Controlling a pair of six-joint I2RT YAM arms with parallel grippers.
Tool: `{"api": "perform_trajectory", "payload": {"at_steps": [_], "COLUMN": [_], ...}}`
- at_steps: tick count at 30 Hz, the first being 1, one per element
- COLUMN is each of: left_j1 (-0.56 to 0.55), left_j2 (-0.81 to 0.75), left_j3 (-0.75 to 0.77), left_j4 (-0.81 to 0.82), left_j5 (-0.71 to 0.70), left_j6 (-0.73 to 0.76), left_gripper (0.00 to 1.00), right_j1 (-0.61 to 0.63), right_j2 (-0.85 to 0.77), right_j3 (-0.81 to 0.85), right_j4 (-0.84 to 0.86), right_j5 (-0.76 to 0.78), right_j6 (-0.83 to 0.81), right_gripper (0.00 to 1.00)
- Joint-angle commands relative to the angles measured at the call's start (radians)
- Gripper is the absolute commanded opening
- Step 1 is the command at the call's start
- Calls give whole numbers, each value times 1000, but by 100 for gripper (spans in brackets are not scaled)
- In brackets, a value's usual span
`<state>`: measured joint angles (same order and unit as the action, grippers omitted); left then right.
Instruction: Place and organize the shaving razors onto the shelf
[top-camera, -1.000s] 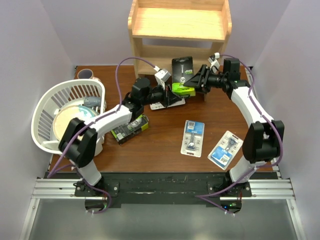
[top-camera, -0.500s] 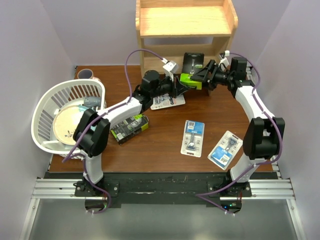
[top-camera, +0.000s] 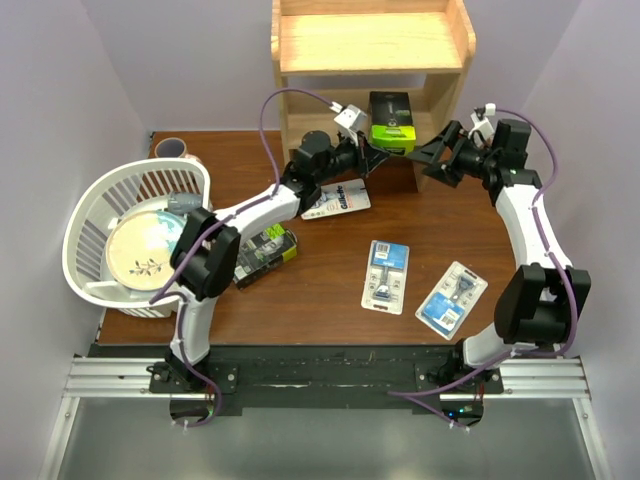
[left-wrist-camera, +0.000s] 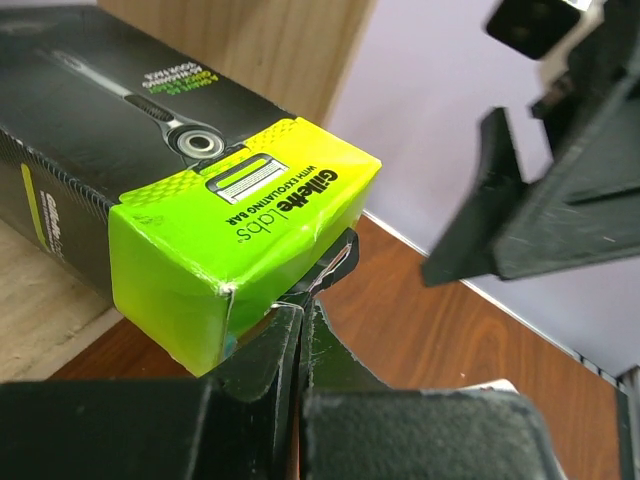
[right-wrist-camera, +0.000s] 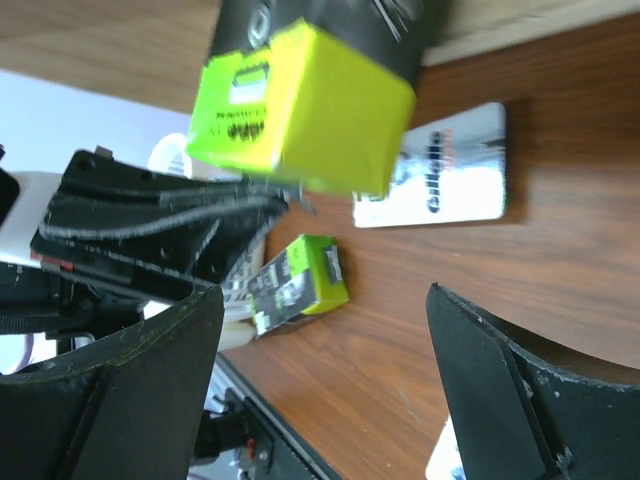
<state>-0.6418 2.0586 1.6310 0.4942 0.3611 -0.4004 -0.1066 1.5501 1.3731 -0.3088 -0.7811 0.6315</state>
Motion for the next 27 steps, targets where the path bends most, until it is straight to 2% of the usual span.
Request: {"api": "perform_trajectory", "payload": {"at_steps": [1, 9, 20, 27], "left_j1": [-12, -27, -25, -24], "left_j2": [40, 124, 204, 232], "left_j3": [108, 191, 322, 360], "left_j4": [119, 147, 150, 144], "left_j5": [-85, -48, 137, 312], "left_j6": [40, 80, 90, 75], "left_gripper": [0, 0, 0, 0], "right_j1": [-39, -94, -136, -148], "right_j2": [-56, -99, -140, -139], "right_j3": [-32, -95, -167, -183], "right_j4": [-61, -59, -49, -49], "right_j5": [14, 9, 22, 25], "right_j6": [-44, -41, -44, -52], "right_gripper": [86, 85, 85, 85]}}
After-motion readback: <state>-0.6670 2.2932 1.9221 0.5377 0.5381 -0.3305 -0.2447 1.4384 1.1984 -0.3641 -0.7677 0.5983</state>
